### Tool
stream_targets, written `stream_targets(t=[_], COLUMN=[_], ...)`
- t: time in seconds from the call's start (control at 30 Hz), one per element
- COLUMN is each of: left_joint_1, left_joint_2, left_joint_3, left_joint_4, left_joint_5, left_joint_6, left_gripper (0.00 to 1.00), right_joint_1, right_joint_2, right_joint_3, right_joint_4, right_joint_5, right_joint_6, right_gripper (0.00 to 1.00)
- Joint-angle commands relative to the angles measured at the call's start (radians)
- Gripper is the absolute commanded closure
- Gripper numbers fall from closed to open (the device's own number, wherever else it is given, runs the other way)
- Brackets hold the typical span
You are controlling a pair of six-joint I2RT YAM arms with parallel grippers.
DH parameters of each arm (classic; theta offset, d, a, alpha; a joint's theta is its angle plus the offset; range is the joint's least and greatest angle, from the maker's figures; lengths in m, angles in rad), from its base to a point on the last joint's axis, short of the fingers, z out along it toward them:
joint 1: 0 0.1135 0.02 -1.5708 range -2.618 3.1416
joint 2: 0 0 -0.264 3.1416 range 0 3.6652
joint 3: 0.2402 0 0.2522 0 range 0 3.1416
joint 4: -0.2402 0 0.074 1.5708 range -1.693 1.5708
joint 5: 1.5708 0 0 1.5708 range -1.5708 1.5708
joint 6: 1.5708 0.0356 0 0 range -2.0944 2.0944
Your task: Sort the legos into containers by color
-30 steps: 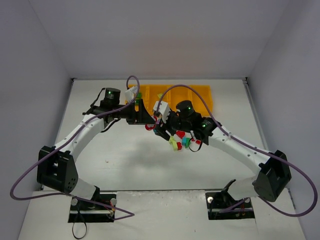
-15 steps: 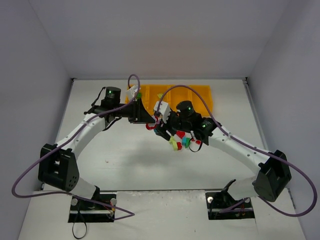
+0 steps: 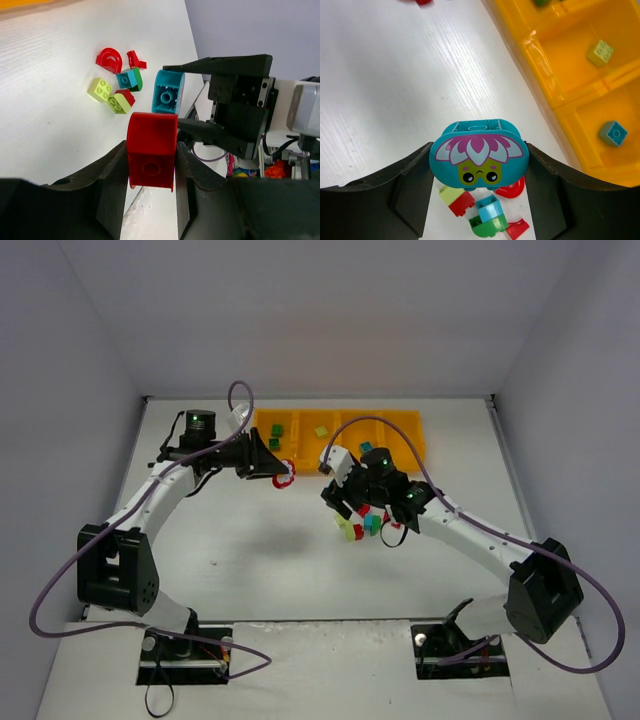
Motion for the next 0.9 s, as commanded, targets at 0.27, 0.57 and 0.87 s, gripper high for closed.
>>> stream_targets(t=[0.27,0.57,0.87], left_joint_1=[0.004,0.000,-0.002], left_joint_2=[-0.073,-0.240,-0.412], left_joint_3=[0.045,-0.027,-0.120], left_joint_4=[-0.032,-0.095,-0.123], left_joint_5=[-0.064,-0.308,-0.440], left_joint_6=[0.058,0.087,0.092], left_gripper=[1.00,1.00,1.00], right_joint_1=[-0.200,-0.245,-0.291], right_joint_2=[0.052,0.383,0.626], right_joint_3=[0.058,0.398,0.629], right_joint_4=[0.154,0.111,0.054], right_joint_5=[0.030,0.205,0.297], right_joint_6=[0.157,0.309,0.432], right_gripper=[1.00,0.93,0.79])
